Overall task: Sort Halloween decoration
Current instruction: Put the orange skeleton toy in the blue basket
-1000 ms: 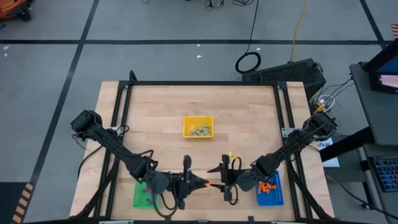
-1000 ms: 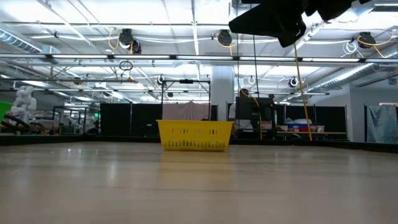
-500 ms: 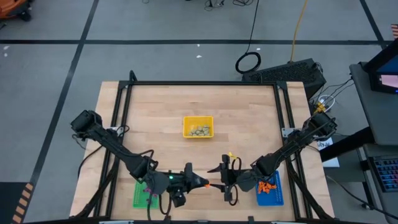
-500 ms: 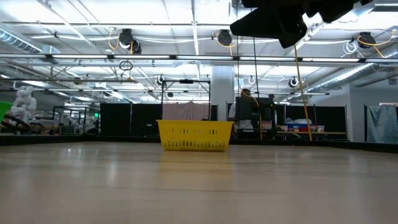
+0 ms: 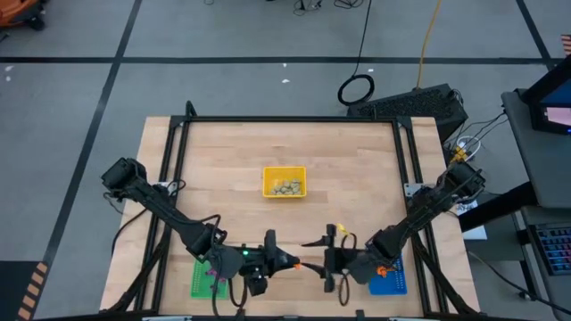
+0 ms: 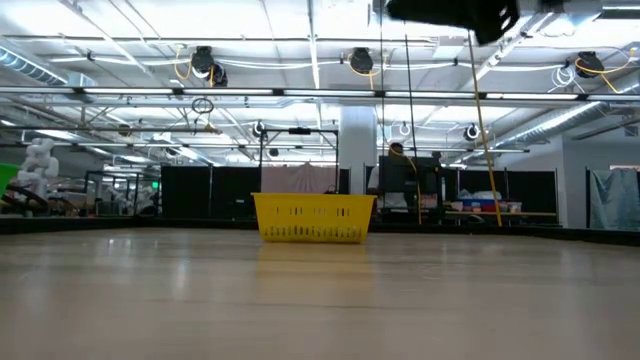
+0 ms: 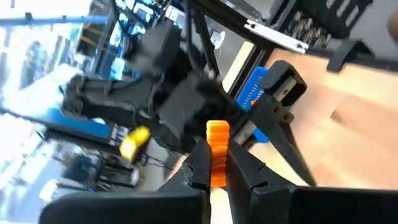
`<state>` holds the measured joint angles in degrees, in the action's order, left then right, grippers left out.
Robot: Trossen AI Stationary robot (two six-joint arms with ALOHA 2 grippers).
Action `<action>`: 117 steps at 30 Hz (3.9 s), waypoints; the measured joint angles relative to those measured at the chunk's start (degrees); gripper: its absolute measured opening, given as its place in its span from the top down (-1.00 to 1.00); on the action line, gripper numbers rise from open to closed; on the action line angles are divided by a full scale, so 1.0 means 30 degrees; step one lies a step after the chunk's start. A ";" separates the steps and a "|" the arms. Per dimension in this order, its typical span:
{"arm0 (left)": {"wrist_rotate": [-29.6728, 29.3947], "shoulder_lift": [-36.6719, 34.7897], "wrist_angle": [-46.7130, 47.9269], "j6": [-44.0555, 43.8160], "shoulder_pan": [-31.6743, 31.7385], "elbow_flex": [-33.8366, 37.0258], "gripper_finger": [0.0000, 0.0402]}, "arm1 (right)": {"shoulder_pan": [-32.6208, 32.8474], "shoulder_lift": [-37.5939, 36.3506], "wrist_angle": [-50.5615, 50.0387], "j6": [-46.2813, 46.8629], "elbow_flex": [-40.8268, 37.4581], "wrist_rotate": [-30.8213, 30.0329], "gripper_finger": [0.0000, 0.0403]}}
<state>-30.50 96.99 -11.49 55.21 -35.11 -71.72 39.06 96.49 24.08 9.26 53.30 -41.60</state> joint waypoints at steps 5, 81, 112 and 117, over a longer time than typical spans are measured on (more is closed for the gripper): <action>0.0154 0.0000 -0.0008 -0.5964 0.0000 0.0000 0.91 | 0.0782 -0.0007 0.1216 -0.1584 0.0000 -0.1917 -0.08; -0.0619 0.1916 -0.2098 -1.7270 0.0299 -0.0007 0.91 | 0.0776 0.2317 1.1380 -0.6829 0.0007 -0.1043 0.95; -0.2361 0.0157 -0.2129 -1.6765 -0.1114 0.0000 -0.51 | 0.0841 0.1934 1.0851 -0.6676 0.0029 -0.1600 0.95; -0.4147 -0.0130 -0.0562 -1.7123 -0.1779 0.0000 -0.45 | 0.0951 0.0349 0.8197 -0.5811 0.0175 -0.1664 0.94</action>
<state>-42.94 96.60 -13.17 3.84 -40.45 -71.72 41.91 97.54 48.67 -8.17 53.82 -46.60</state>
